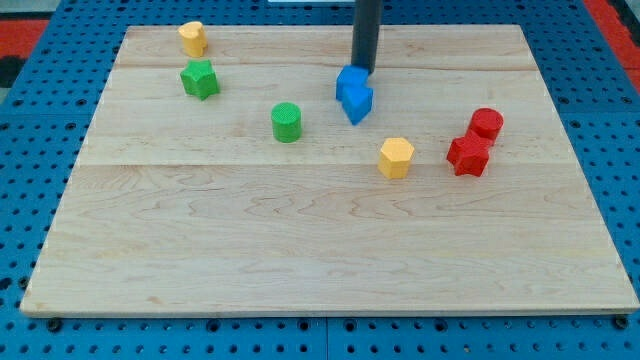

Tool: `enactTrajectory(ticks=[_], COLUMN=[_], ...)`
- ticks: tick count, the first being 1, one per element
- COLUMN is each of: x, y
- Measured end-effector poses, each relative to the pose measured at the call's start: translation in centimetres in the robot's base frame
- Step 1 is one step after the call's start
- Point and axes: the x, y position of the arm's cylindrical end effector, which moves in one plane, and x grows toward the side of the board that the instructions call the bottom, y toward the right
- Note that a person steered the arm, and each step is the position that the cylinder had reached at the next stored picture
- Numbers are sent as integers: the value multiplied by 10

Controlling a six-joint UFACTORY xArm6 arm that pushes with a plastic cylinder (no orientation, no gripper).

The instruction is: Place the green star to the top center of the board

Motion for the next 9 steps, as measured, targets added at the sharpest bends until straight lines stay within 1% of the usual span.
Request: enactTrajectory(ticks=[1, 2, 3, 4, 5, 6, 7, 8, 9], x=[-11, -21, 53, 84, 23, -26, -28, -38, -66], y=[14, -79, -143, -225, -245, -212, -131, -84, -54])
